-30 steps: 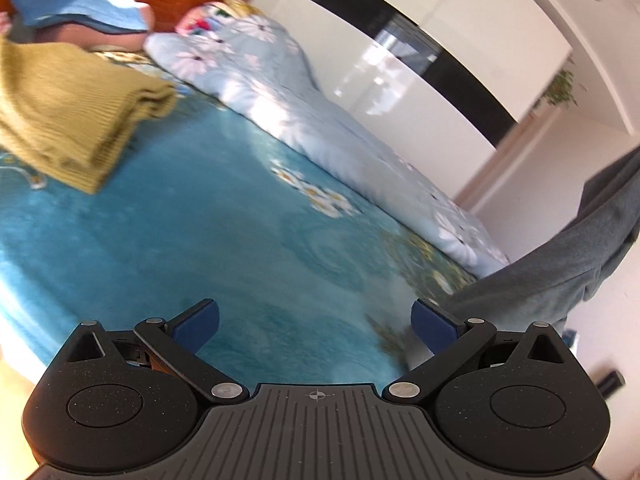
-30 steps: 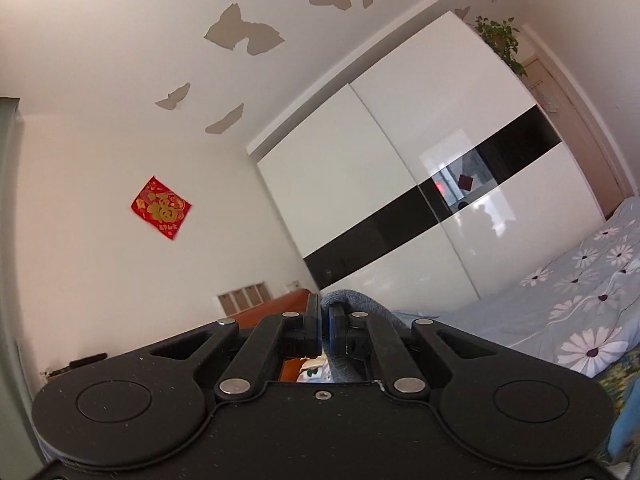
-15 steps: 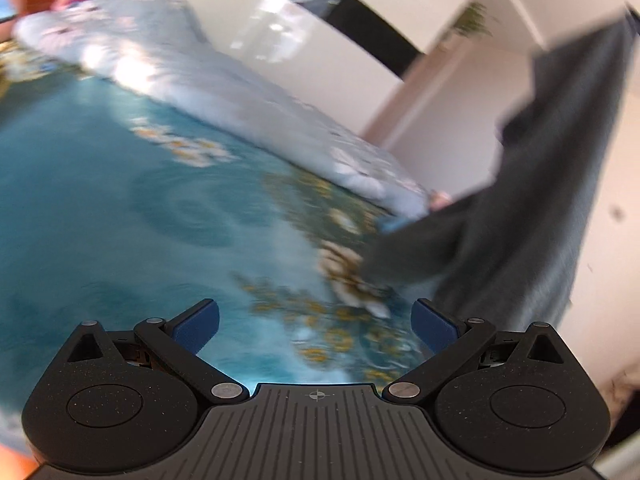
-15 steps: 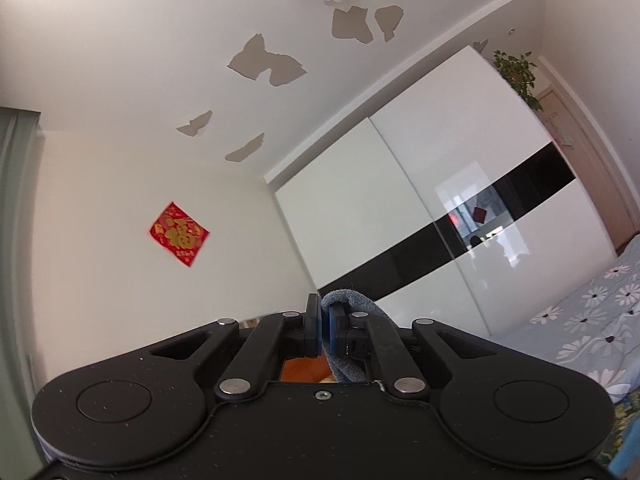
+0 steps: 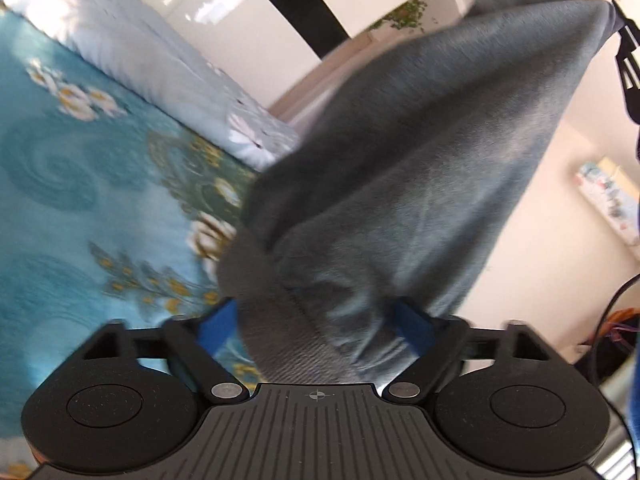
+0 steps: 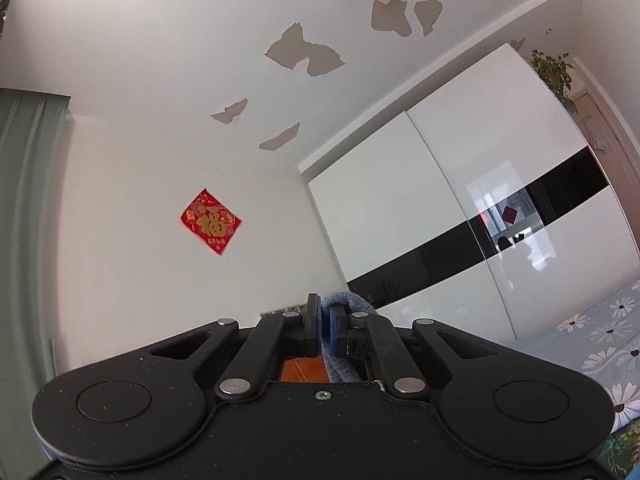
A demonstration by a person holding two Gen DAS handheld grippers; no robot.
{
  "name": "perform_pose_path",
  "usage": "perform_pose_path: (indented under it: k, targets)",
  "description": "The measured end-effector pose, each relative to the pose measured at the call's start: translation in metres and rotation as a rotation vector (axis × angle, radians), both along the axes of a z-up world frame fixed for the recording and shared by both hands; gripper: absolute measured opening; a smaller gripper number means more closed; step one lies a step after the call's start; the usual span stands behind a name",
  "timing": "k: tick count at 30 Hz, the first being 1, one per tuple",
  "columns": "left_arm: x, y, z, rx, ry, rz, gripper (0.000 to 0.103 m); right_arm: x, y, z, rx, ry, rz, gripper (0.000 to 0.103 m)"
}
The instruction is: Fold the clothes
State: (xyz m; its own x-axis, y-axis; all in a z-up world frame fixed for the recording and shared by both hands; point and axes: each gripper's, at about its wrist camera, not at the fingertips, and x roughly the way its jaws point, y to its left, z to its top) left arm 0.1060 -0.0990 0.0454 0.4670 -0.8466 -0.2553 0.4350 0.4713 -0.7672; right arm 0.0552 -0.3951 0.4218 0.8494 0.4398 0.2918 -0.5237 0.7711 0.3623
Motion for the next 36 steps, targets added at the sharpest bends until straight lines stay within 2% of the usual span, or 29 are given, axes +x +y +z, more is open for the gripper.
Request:
perform_pose_path:
  k: [2,5,8,12,16,19,23,27,30,32,36]
  targets:
    - [0.004,-0.004,-0.004,-0.011,0.023,-0.007,0.031,0.005,0.001,-0.003,0.008,0.019,0.003,0.007]
    - [0.009,-0.007,-0.007,0.008,0.035,0.017,0.011,0.018,0.002,-0.009,0.003,0.050,-0.003,0.007]
    - [0.023,-0.006,-0.011,0.047,0.048,0.065,0.004,0.036,0.004,-0.018,-0.004,0.090,-0.015,0.007]
    - [0.057,0.011,-0.012,0.068,0.082,0.158,0.003,0.083,0.012,-0.031,-0.008,0.160,-0.001,0.007]
    - [0.082,0.042,0.002,0.095,0.018,0.268,0.003,0.143,0.041,-0.037,-0.007,0.211,0.062,0.007]
    - [0.095,0.073,0.012,0.099,-0.003,0.351,0.003,0.171,0.070,-0.030,0.010,0.185,0.135,0.007]
    - [0.093,0.118,0.020,0.110,-0.024,0.466,0.003,0.171,0.085,-0.013,0.053,0.067,0.228,0.007]
    - [0.086,0.143,0.015,0.128,-0.016,0.527,0.004,0.153,0.069,-0.026,0.056,0.031,0.249,0.007]
    - [0.079,0.149,0.000,0.147,0.021,0.522,0.004,0.136,0.047,-0.070,-0.007,0.122,0.190,0.007]
    - [0.075,0.152,-0.011,0.155,0.055,0.507,0.006,0.124,0.028,-0.114,-0.039,0.228,0.135,0.007]
    - [0.074,0.155,-0.031,0.171,0.122,0.492,0.014,0.086,-0.013,-0.212,-0.016,0.441,0.021,0.007]
